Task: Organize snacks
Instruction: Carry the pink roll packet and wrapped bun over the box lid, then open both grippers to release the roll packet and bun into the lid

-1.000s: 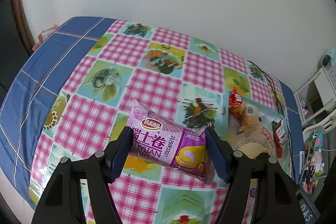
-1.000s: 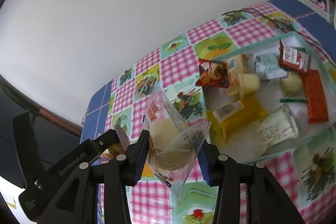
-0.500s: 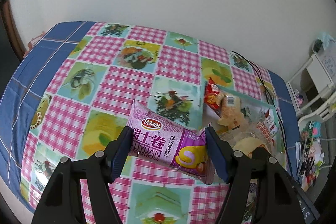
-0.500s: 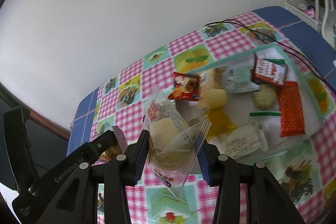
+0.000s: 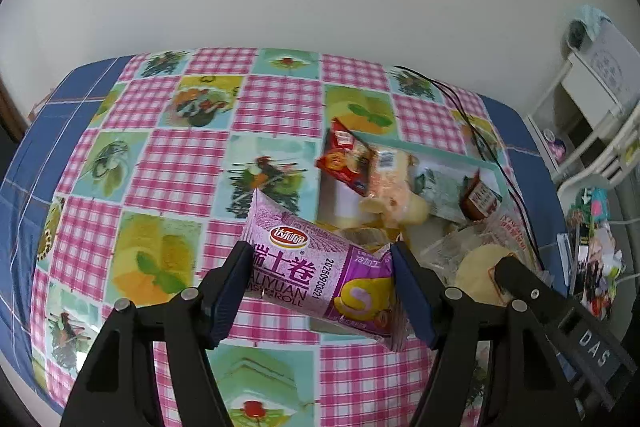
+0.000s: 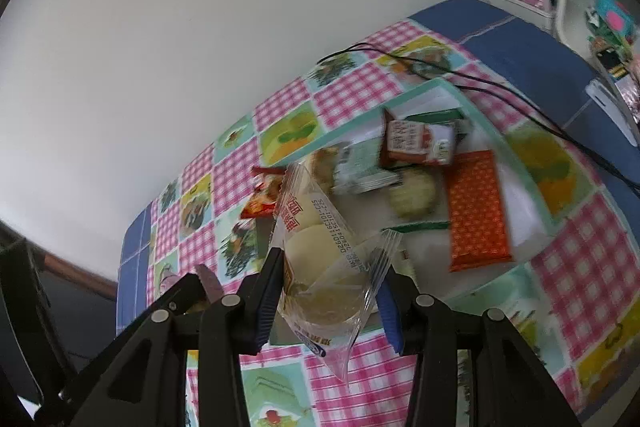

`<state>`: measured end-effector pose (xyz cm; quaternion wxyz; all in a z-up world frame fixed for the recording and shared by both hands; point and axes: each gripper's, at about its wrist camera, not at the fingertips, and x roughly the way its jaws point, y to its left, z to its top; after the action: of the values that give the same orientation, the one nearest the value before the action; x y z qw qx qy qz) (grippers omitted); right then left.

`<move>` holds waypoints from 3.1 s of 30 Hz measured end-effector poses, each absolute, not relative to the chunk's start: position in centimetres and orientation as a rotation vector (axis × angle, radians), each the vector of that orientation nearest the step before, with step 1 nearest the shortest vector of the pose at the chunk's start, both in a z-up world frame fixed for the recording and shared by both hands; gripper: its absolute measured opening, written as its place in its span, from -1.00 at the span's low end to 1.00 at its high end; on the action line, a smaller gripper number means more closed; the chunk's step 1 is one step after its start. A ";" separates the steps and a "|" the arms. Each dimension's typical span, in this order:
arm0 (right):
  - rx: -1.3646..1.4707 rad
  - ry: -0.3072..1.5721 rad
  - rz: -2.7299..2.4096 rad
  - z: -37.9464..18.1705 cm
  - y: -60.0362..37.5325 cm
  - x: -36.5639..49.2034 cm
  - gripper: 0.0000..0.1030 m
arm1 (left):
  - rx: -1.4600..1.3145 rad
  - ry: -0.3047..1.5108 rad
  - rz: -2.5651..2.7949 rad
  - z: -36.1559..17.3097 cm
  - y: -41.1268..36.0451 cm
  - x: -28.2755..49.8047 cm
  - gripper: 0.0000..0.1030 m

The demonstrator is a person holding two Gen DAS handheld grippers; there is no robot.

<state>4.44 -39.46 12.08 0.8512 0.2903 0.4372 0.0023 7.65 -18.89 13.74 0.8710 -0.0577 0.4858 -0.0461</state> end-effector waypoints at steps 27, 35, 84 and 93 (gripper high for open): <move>0.616 0.838 -0.047 11.4 -44.8 6.4 -0.09 | 0.026 1.047 -0.228 11.4 -26.9 10.3 0.39; 0.569 0.871 -0.071 10.4 -44.6 7.6 -0.09 | 0.081 1.070 -0.233 10.0 -28.4 10.9 0.39; 0.512 1.037 -0.119 5.7 -43.7 9.8 0.46 | 0.281 1.132 -0.313 6.9 -30.9 11.3 0.69; 0.497 1.009 -0.138 6.4 -43.9 9.6 0.71 | 0.237 1.132 -0.307 7.7 -30.3 11.6 0.93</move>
<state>9.55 -43.89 6.43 0.8437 0.2352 0.4782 -0.0656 11.56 -30.25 7.73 0.8263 0.1115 0.5329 -0.1445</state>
